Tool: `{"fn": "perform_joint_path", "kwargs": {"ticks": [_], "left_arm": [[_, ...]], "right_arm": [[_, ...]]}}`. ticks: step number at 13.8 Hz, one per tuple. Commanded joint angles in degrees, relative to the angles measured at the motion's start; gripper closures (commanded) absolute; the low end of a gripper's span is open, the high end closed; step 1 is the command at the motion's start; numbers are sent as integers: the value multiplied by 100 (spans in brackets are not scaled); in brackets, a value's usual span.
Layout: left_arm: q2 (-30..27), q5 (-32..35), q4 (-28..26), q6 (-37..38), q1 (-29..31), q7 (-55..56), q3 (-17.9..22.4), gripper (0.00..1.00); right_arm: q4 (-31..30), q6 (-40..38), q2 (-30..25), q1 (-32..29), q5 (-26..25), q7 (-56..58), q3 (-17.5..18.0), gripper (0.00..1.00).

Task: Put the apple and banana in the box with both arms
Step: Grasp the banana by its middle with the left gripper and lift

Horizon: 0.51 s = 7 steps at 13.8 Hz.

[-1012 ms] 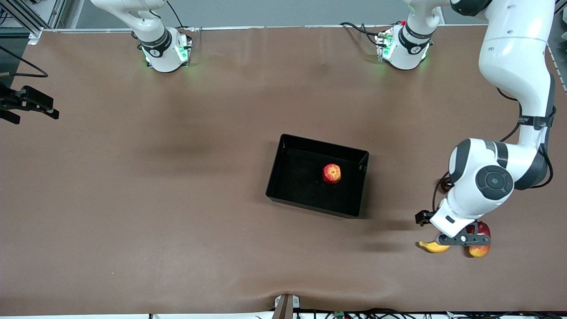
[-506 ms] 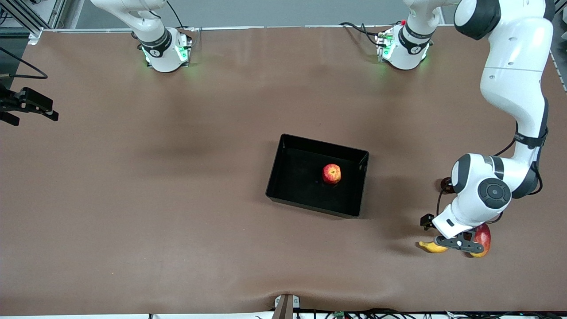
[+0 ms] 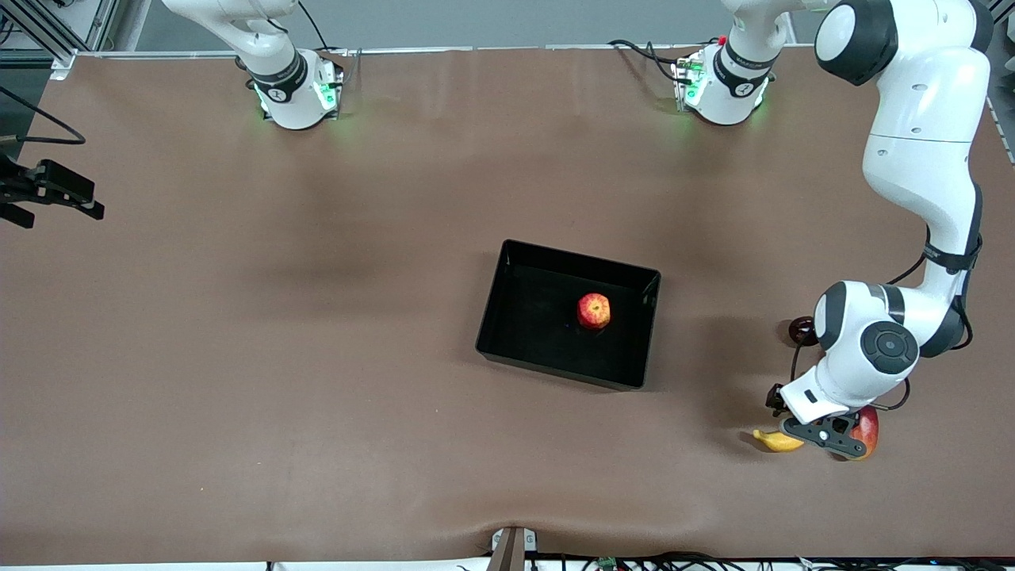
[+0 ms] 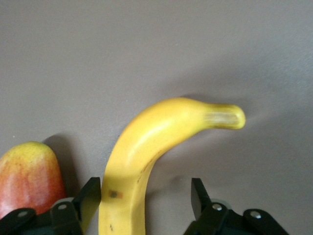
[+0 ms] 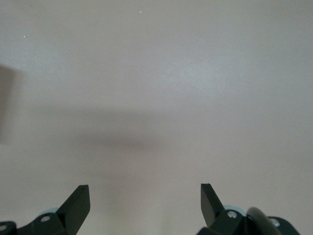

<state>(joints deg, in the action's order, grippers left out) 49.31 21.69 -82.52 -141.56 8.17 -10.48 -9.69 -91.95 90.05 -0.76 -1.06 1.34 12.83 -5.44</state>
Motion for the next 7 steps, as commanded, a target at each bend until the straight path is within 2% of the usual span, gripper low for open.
{"fn": "perform_joint_path", "kwargs": {"ticks": [1, 5, 7], "left_arm": [[184, 265, 26, -283, 167, -130, -16, 25], [175, 248, 34, -363, 159, -121, -16, 22], [219, 248, 34, -381, 159, -113, -16, 30]], "right_arm": [[55, -4, 50, -228, -11, -35, 131, 0], [55, 4, 58, -246, -3, -35, 131, 0], [55, 4, 84, -237, -2, -43, 131, 0]]}}
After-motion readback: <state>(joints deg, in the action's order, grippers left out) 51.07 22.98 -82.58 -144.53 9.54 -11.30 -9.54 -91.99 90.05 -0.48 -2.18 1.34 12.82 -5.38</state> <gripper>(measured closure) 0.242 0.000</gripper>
